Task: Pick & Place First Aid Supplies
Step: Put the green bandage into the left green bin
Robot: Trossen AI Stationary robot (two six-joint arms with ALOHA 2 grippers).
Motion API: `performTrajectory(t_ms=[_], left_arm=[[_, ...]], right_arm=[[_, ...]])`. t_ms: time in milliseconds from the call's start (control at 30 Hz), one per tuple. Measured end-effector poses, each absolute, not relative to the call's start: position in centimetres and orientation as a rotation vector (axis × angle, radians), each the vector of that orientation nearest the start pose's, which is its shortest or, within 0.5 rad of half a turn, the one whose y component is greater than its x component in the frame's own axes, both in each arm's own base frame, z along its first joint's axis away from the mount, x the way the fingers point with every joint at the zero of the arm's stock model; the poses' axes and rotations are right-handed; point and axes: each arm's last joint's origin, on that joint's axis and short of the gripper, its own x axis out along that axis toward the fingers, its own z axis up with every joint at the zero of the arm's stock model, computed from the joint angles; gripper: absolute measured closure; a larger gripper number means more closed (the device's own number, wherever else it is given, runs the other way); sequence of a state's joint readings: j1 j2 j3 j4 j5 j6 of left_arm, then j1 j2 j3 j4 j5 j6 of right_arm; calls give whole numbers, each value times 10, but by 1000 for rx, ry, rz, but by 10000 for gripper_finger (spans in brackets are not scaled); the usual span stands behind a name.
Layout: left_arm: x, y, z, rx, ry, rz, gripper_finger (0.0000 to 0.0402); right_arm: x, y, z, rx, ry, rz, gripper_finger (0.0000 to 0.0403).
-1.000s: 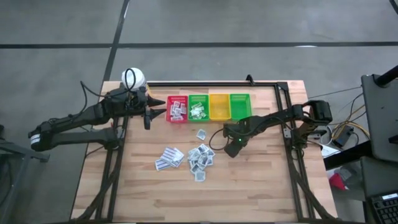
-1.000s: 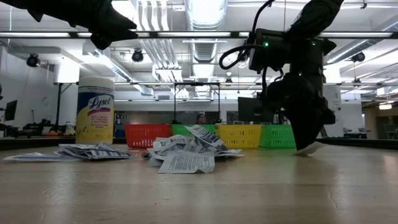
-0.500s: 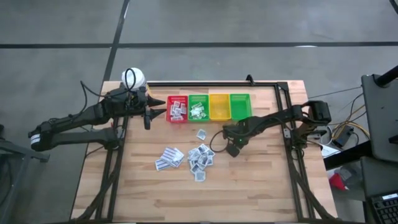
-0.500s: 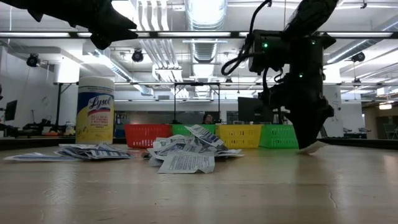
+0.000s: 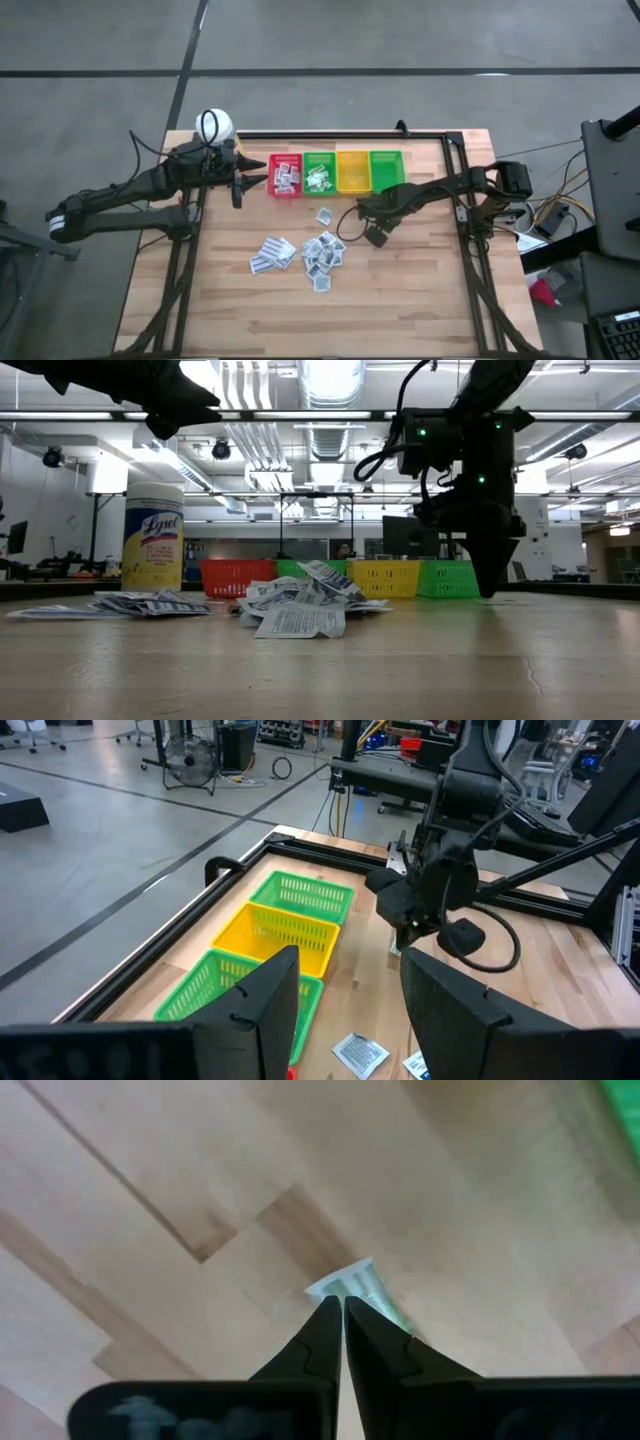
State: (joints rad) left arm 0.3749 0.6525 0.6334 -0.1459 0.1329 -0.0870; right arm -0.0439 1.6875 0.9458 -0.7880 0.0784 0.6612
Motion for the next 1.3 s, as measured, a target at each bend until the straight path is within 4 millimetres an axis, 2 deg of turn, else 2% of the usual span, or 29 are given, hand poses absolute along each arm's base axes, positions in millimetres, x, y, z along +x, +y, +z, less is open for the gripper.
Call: performTrajectory(t_ms=[233, 500, 733, 900, 1100, 1300], left_arm=[[142, 52, 303, -128, 149, 249, 227], [142, 52, 303, -127, 149, 248, 227], [142, 52, 304, -127, 147, 248, 227], [142, 52, 304, -126, 146, 248, 227], [142, 52, 304, -126, 146, 248, 227], [142, 52, 304, -127, 146, 248, 227]], right_arm=[[274, -16, 152, 446, 1443, -511, 362], [268, -18, 162, 432, 1461, -448, 294], [269, -18, 156, 342, 1469, -364, 243], [266, -21, 150, 347, 1453, -367, 215], [257, -23, 135, 364, 1447, -376, 208], [254, -23, 130, 366, 1445, -380, 231]])
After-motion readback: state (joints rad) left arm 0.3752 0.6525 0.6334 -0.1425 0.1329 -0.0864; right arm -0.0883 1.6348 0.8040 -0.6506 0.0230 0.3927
